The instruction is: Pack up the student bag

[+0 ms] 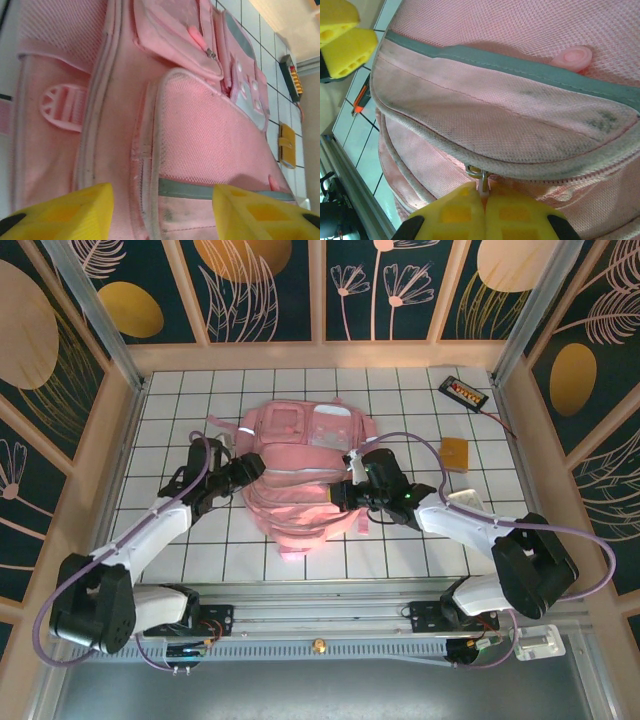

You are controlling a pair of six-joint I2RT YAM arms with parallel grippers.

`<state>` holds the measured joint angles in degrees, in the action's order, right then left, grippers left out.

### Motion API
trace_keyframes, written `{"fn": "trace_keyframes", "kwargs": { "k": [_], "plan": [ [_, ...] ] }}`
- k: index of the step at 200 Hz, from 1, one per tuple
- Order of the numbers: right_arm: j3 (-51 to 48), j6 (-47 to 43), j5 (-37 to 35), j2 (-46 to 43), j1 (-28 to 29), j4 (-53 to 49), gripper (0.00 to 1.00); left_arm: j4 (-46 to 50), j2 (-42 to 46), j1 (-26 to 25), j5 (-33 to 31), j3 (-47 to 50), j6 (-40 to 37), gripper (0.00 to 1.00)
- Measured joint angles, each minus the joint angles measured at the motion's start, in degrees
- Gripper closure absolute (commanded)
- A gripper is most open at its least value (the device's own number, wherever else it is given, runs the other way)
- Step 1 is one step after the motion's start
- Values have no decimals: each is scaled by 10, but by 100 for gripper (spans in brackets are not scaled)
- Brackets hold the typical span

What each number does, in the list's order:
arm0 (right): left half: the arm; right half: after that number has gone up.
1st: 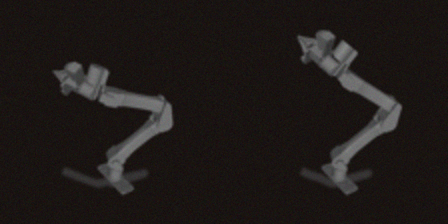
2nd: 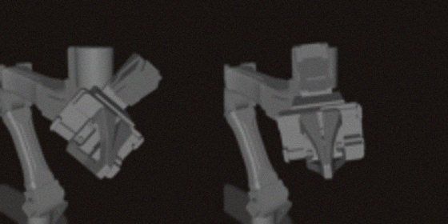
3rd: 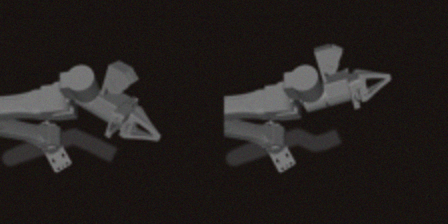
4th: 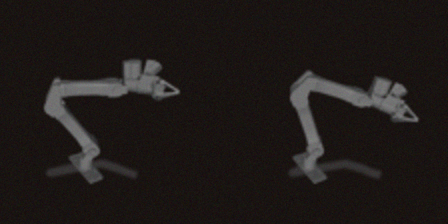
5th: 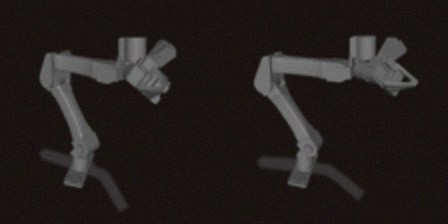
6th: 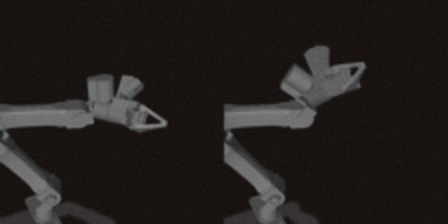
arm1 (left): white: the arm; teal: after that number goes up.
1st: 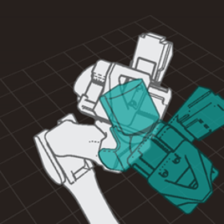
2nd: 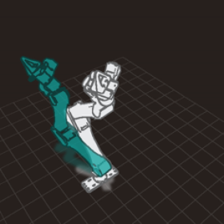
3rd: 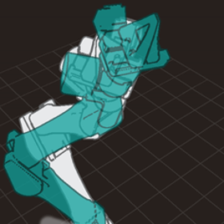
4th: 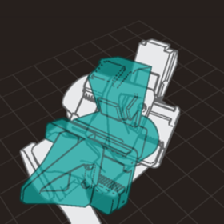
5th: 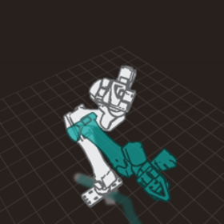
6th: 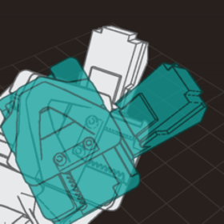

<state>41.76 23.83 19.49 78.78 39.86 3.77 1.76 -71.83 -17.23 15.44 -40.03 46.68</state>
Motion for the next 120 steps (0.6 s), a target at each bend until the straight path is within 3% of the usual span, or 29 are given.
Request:
{"fn": "trace_keyframes", "kwargs": {
  "k": [68, 83, 108, 120],
  "plan": [
    [3, -7, -2, 0, 1, -9, 100, -20, -83, 0, 37, -26, 7, 52],
    [3, -9, -2, 0, 2, -10, 100, -23, -93, 0, 38, -31, 8, 63],
    [3, -10, -4, 0, 2, -12, 100, -40, -110, 3, 51, -32, 17, 99],
    [3, -10, -6, 0, 2, -13, 100, -55, -121, 5, 60, -31, 32, 100]
  ]
}}
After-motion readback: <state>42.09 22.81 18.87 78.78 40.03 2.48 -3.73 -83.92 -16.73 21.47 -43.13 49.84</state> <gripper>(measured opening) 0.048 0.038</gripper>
